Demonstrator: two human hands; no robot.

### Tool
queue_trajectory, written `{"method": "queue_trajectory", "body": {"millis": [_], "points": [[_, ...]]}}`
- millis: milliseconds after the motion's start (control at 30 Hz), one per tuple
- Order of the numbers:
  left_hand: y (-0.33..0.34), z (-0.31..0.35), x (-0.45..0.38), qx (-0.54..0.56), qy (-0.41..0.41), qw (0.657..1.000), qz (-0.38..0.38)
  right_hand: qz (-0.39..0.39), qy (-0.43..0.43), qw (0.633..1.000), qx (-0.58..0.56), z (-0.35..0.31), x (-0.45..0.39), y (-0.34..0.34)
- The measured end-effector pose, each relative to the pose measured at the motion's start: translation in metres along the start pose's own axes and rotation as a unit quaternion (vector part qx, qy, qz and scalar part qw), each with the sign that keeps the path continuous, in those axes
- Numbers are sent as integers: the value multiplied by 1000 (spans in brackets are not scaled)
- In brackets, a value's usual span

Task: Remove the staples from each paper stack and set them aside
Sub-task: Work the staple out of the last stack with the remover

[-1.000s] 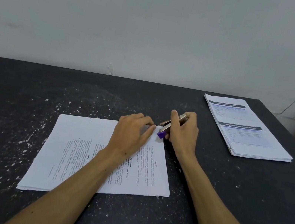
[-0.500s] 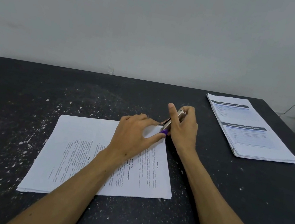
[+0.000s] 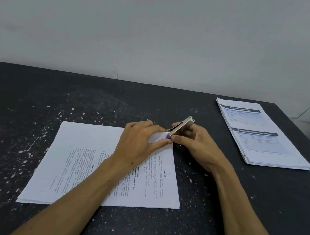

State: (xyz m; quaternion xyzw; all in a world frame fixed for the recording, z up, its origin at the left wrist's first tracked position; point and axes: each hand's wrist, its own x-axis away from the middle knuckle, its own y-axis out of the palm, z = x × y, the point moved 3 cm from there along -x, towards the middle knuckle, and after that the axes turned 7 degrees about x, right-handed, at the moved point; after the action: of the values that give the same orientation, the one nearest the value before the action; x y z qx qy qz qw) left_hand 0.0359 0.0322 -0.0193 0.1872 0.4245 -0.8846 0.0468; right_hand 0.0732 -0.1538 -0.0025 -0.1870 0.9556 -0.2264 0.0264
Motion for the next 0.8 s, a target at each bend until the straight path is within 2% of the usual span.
{"method": "queue_trajectory", "body": {"millis": [300, 533, 800], "points": [[1, -2, 0, -8, 3, 1000, -2, -11, -2, 1000, 4, 3, 0, -1], [0, -2, 1, -1, 9, 1000, 9, -15, 5, 999, -51, 5, 0, -3], [-1, -2, 1, 9, 31, 999, 32, -24, -28, 997, -72, 1, 2, 1]]}}
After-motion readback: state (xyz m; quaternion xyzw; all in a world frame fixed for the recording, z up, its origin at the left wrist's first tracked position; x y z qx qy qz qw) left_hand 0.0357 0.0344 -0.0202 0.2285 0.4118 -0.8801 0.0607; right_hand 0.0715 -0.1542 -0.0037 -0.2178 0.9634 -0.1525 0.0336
